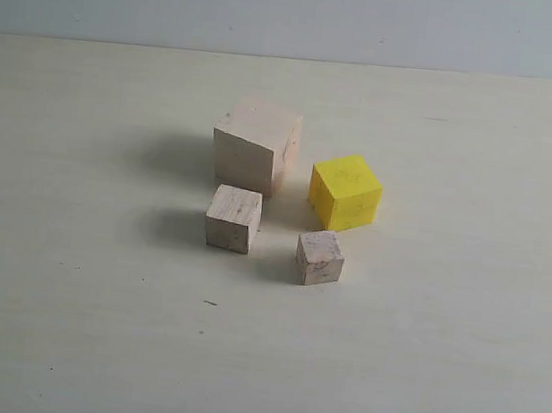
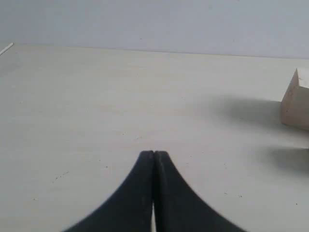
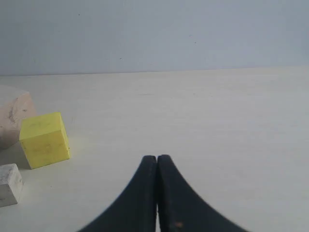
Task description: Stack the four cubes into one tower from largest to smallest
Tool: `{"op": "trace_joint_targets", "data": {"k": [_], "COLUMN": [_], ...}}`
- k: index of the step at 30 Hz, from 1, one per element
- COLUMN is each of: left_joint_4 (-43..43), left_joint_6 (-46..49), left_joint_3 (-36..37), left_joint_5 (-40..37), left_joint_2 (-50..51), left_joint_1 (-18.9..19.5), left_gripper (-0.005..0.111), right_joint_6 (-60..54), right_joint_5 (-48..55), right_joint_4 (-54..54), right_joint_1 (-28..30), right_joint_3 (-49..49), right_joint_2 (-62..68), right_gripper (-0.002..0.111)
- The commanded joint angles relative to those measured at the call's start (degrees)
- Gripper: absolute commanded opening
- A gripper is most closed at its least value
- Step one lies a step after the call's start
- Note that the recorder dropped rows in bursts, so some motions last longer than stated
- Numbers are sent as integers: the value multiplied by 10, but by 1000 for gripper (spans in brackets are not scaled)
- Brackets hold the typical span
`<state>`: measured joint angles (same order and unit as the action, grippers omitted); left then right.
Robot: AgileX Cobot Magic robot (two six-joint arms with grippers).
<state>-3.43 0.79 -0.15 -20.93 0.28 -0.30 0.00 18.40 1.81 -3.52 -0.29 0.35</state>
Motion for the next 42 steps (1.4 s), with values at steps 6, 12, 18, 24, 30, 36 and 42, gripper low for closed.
{"op": "trace_joint_targets", "data": {"k": [6,12,18,24,30,36,42], "left_joint_4": [0,0,0,0,0,2,2], "left_joint_6": [1,1,1,1,1,5,5], "left_joint_3": [1,1,1,1,1,1,1], "left_joint_5": [7,7,7,7,7,18,176], "left_joint_2": [-3,-3,-3,-3,-3,-3,-3], "left_joint_1": [-3,-3,-3,-3,-3,-3,-3], "left_gripper": [0,0,0,0,0,0,0], "right_joint_6": [0,0,0,0,0,0,0], "right_joint_5": [-4,-4,-4,-4,-27,-194,-347], "right_joint_4": [-3,-3,-3,-5,-5,-5,-5], "right_joint_1": [3,3,3,2,2,2,2], "right_joint_3": [3,3,3,3,3,3,3], "right_joint_2": [-3,-3,-3,-3,-3,-3,-3], "right_gripper": [0,0,0,0,0,0,0]}}
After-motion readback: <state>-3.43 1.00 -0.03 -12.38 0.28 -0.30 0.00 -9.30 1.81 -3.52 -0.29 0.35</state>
